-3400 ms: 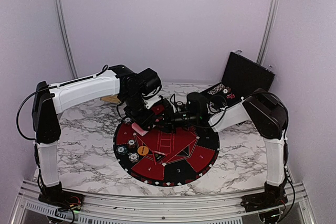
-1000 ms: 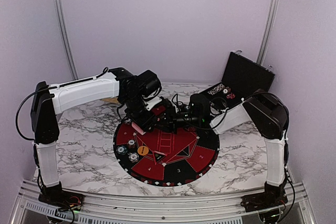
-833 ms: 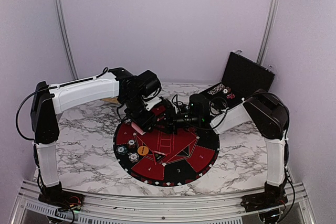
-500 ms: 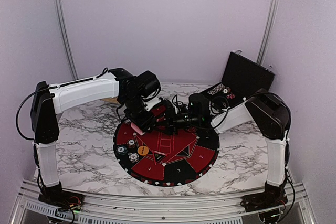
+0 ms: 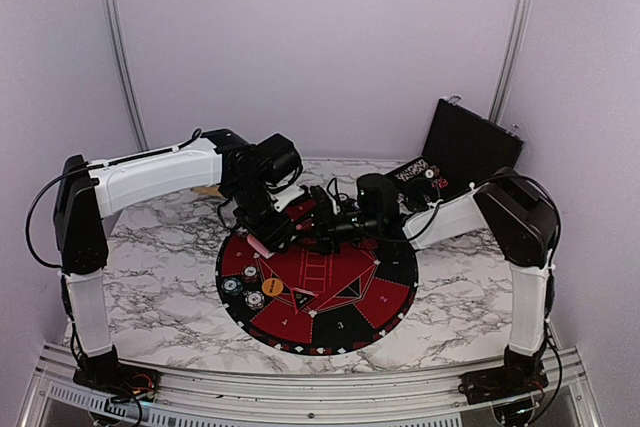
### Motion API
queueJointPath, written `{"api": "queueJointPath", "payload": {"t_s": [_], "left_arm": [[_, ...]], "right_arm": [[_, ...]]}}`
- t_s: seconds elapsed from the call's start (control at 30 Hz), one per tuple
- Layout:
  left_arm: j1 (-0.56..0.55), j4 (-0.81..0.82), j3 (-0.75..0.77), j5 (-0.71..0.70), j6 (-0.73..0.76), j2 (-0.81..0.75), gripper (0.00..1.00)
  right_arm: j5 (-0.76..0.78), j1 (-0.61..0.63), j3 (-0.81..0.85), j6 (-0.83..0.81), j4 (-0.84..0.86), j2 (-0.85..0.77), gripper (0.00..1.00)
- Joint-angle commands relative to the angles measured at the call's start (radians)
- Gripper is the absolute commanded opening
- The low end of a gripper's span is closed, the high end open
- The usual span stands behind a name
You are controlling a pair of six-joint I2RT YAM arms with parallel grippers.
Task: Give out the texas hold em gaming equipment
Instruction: Pick up the poker card from the face-down deck piles.
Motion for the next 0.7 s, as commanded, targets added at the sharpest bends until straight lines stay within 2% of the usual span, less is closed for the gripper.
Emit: {"api": "queueJointPath", "payload": {"t_s": [0.0, 0.37, 0.67], "left_arm": [[0.007, 0.019, -0.009, 0.013, 0.010, -0.058, 0.36], [0.009, 0.030, -0.014, 0.051, 0.010, -0.062, 0.36], [0.014, 0.038, -0.023, 0.050, 0.010, -0.081, 0.36]], "right_arm": [[0.014, 0.009, 0.027, -0.013, 0.021, -0.042, 0.56], [0.015, 0.017, 0.053, -0.014, 0.024, -0.025, 0.63], [0.033, 0.019, 0.068, -0.035, -0.030, 0.003, 0.57]]}}
